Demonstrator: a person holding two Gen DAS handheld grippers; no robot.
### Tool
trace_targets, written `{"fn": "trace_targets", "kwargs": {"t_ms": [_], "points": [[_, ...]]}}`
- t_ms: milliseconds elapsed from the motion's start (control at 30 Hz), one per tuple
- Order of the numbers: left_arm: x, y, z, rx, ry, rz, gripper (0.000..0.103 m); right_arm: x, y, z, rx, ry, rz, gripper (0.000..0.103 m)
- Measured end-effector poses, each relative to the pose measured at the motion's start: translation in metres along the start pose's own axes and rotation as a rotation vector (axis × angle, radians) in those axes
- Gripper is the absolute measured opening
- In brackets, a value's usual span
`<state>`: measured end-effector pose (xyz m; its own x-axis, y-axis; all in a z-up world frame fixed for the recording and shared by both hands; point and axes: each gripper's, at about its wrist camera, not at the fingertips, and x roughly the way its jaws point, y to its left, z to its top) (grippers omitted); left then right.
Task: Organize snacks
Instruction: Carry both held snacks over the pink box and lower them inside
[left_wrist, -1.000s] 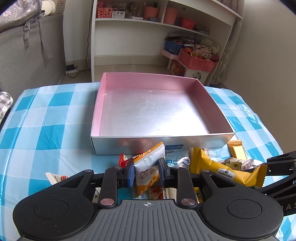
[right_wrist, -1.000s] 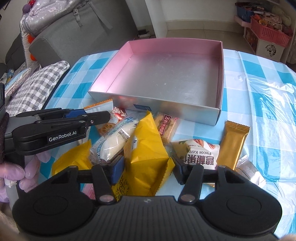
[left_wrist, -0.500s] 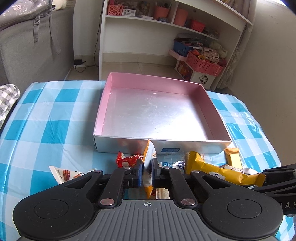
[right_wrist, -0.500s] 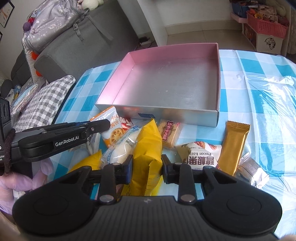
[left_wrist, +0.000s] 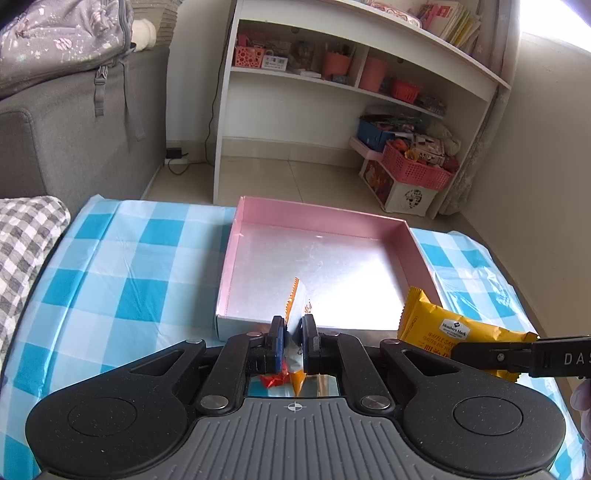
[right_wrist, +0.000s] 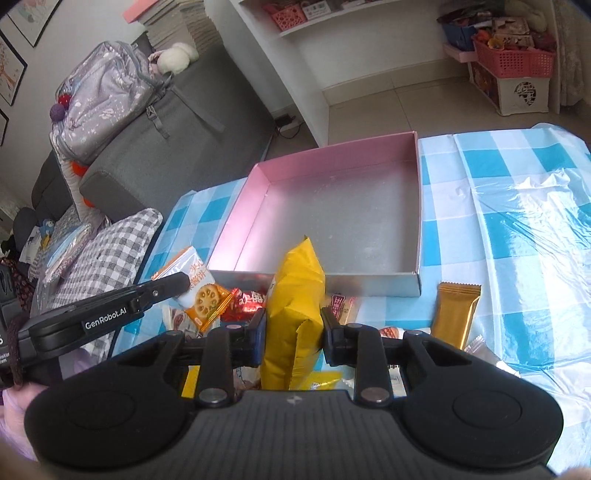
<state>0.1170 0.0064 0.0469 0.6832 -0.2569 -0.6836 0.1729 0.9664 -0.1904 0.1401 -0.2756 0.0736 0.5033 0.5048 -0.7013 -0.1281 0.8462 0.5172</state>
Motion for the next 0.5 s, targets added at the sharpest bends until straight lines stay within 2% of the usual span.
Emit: {"fn": "trace_targets", "kwargs": {"t_ms": [267,500], "points": [[0.026,0.0,0.027,0.041,-0.066,0.094,0.007,0.013,-0.019,0.022,0.082,-0.118,-0.017,0.026],[0.067,0.014,0.025,-0.002,-0.071,0.075,0.007,0.031,-0.031,0.034,0.07,-0.205,-0.045,0.026]]}}
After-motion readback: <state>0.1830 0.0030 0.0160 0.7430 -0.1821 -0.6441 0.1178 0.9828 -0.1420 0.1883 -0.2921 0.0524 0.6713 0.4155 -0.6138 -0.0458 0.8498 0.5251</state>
